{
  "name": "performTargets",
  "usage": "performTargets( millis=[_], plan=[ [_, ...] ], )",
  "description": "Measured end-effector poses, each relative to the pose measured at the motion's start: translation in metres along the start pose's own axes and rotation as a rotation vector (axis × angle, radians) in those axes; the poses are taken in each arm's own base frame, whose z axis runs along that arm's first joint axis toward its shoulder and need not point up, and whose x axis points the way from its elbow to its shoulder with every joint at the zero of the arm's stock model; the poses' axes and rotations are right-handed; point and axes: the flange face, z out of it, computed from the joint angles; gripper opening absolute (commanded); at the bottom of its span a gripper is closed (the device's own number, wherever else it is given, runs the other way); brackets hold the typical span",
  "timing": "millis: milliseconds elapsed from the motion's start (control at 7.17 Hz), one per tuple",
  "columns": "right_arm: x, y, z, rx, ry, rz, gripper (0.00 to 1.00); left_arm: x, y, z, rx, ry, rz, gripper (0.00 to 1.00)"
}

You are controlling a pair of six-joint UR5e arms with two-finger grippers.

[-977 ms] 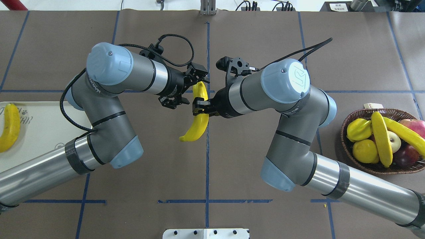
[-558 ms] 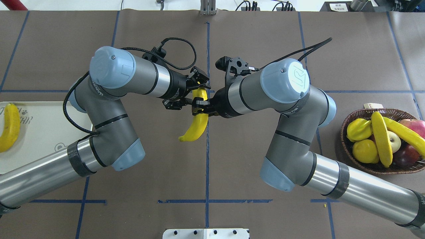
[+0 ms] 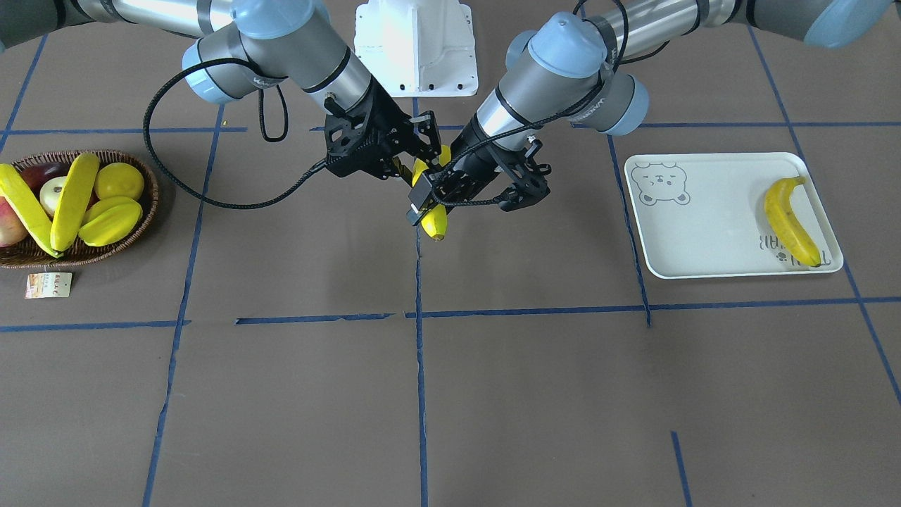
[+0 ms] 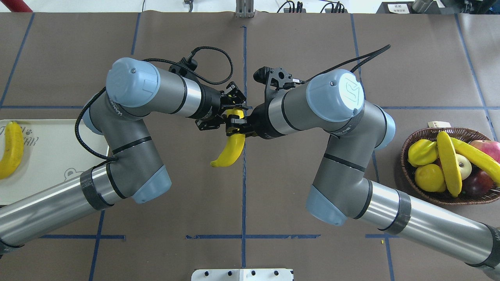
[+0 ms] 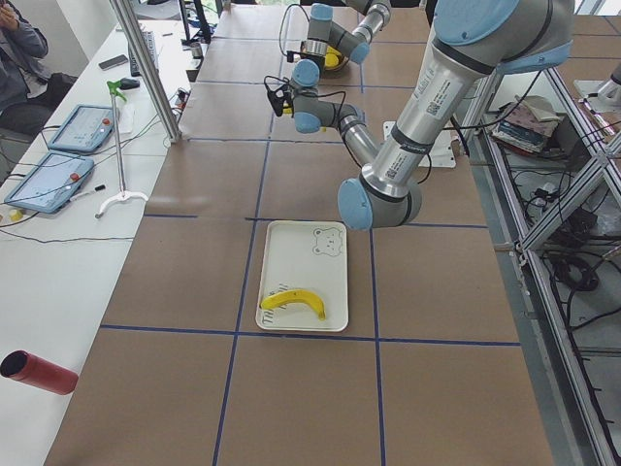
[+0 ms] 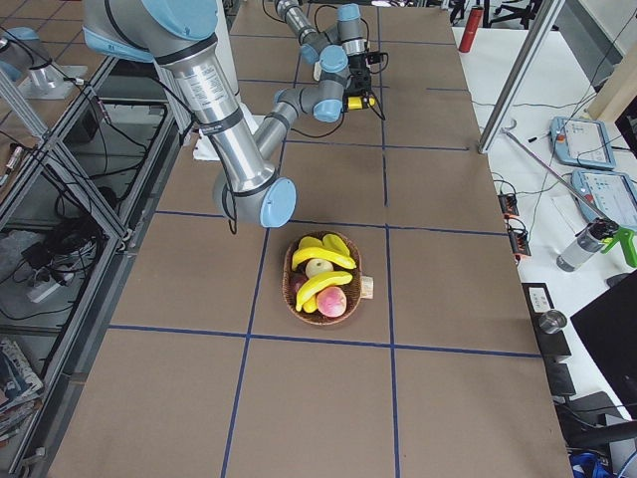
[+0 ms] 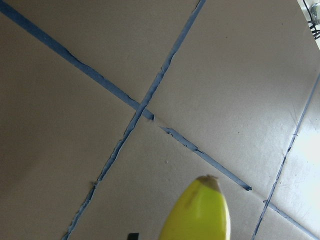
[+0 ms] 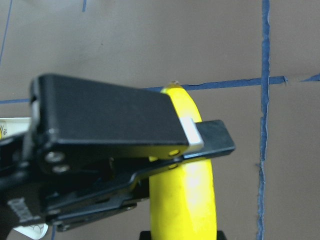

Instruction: Transfer all bananas from basket to plate

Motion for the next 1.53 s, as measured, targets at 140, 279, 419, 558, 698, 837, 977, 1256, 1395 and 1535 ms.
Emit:
performTargets(
  millis=[140,279,419,558,698,837,977,1256,1395,1535],
  plan=[
    [0.000,0.001,0.001,0.002,0.001,-0.001,0.98,0.001,0.001,-0.002,-0.002,0.006,0.002,0.00],
    [0.000,0.001,0.002,0.003,0.004,0.000,0.99,0.002,0.001,-0.003,-0.003,0.011,0.003,0.00],
    [0.001,0.003,0.004,0.001,0.006,0.003,1.00,0.004,0.001,-0.006,-0.003,0.017,0.004,0.00],
    [-0.001,0.002,0.002,0.004,0.002,0.006,1.00,0.002,-0.002,-0.006,0.000,0.014,0.003,0.00],
    [-0.001,0.000,0.000,0.007,0.001,0.008,1.00,0.000,-0.005,-0.007,0.005,0.012,0.004,0.00],
    [0.000,-0.006,-0.006,0.014,0.003,0.011,1.00,-0.004,-0.012,-0.009,0.015,0.007,0.005,0.00],
    [0.003,-0.017,-0.014,0.018,0.019,0.023,1.00,-0.018,-0.029,-0.013,0.035,-0.009,-0.003,0.00],
    [0.019,-0.043,-0.033,0.017,0.133,0.084,1.00,-0.065,-0.081,-0.035,0.107,-0.062,-0.044,0.00],
    [0.032,-0.056,-0.040,0.016,0.212,0.110,1.00,-0.099,-0.116,-0.057,0.151,-0.100,-0.080,0.00],
    [0.046,-0.067,-0.044,0.005,0.296,0.106,1.00,-0.133,-0.155,-0.084,0.190,-0.141,-0.111,0.00]
  ],
)
